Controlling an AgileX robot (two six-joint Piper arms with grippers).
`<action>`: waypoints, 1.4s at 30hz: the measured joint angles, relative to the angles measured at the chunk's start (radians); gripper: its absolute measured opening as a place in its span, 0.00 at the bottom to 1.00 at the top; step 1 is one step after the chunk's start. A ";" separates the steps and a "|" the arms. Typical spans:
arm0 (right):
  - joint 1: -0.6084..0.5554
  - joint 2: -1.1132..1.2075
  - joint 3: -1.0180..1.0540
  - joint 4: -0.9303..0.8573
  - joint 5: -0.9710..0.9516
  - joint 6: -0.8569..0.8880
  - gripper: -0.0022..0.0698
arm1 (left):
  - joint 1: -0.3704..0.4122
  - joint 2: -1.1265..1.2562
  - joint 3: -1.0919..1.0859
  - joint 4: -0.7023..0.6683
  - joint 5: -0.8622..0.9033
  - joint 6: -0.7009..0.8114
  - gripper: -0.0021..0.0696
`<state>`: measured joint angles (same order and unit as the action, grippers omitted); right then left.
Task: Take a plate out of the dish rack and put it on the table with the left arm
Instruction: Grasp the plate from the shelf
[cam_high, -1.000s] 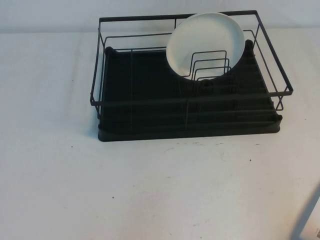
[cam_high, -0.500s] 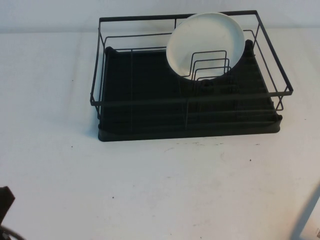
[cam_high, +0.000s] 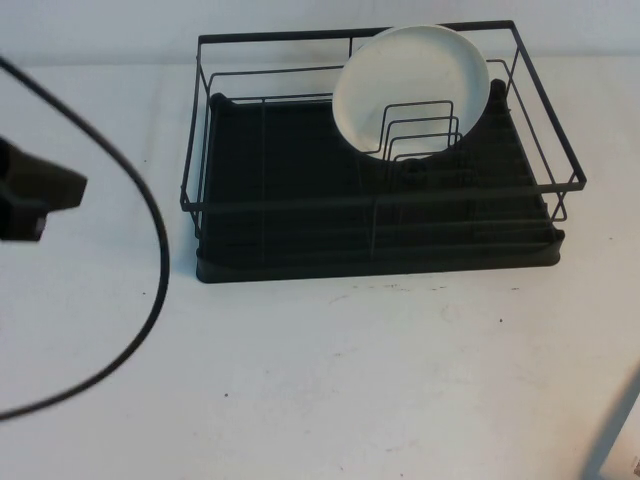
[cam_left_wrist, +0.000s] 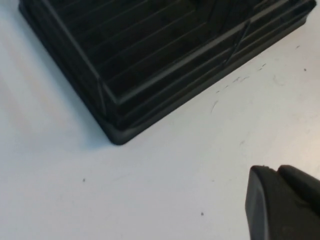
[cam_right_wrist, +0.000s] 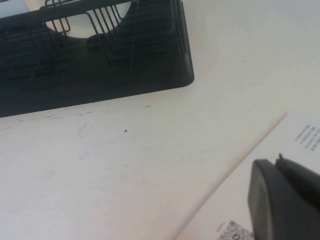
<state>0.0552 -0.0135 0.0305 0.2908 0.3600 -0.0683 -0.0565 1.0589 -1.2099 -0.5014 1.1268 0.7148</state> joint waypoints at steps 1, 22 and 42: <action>0.000 0.000 0.000 0.000 0.000 0.000 0.00 | 0.000 0.048 -0.044 -0.020 0.015 0.038 0.02; 0.000 0.000 0.000 0.000 0.000 0.000 0.00 | -0.225 0.769 -0.760 -0.037 -0.013 0.268 0.26; 0.000 0.000 0.000 0.000 0.000 0.000 0.00 | -0.298 1.036 -0.783 -0.260 -0.437 0.496 0.63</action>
<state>0.0552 -0.0135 0.0305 0.2908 0.3600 -0.0683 -0.3543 2.0945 -1.9930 -0.7616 0.6895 1.2110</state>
